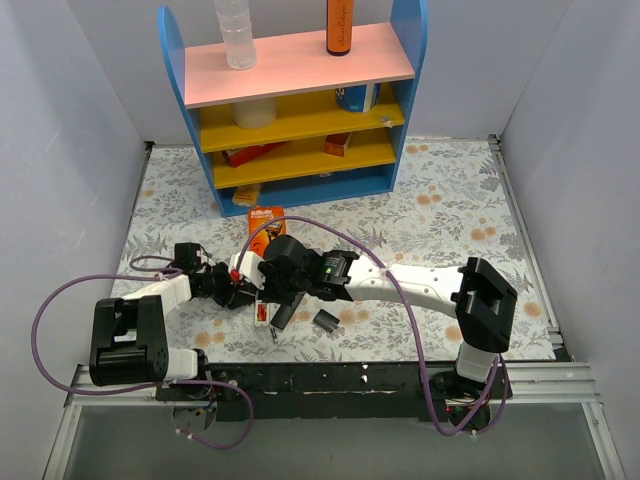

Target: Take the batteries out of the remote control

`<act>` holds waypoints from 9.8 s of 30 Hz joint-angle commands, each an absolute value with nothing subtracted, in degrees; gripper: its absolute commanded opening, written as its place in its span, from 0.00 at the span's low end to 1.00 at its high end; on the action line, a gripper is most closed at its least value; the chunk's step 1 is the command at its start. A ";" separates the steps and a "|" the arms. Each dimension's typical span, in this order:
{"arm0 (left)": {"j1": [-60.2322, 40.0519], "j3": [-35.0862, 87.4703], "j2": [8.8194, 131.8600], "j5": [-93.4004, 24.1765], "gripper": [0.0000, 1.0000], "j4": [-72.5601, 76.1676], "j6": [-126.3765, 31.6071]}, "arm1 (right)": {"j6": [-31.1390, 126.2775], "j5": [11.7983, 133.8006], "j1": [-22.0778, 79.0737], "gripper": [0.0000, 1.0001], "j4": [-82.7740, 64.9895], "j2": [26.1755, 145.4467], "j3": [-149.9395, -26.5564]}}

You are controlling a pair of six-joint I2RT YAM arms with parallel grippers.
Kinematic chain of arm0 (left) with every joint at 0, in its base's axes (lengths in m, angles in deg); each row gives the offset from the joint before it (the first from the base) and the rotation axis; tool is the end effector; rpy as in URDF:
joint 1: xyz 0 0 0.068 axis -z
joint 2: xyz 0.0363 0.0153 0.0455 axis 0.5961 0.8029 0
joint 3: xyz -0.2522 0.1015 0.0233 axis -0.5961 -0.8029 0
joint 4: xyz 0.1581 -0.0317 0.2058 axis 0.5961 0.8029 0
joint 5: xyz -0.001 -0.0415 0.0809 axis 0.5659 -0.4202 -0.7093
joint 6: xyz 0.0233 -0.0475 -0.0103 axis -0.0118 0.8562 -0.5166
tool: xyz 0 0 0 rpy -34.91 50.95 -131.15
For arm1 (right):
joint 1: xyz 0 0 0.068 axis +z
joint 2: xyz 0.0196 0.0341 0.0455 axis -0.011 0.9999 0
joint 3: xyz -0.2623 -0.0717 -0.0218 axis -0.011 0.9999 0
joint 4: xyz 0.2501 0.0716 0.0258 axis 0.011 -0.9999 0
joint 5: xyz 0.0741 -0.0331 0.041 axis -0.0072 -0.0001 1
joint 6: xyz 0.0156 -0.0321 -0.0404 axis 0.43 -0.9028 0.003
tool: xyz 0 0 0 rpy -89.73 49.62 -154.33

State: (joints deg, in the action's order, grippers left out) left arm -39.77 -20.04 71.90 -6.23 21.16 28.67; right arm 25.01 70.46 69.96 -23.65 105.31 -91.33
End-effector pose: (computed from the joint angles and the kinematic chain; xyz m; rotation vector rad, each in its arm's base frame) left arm 0.2001 -0.0102 0.1227 1.8669 -2.0901 1.0463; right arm 0.1315 0.3833 0.2712 -1.6052 1.6345 0.6174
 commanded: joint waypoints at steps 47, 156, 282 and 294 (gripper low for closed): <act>-37.38 -22.51 70.69 -10.97 0.26 23.15 32.27 | 32.32 70.34 67.31 0.01 -16.47 98.95 -74.49; -37.38 -5.11 72.71 -23.81 0.47 35.55 18.91 | 43.12 80.09 61.33 0.01 -21.40 95.53 -84.00; -35.10 -6.51 80.71 -11.94 0.10 34.67 11.87 | 57.98 71.14 59.66 0.01 -10.94 101.68 -76.78; -34.48 -6.60 81.51 -12.90 0.09 34.76 12.05 | 58.25 70.43 59.75 0.01 -6.19 99.39 -70.19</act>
State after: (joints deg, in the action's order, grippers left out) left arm -35.35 -5.86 80.73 -11.74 34.02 12.65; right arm 58.69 72.78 59.18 -6.30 99.32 -72.47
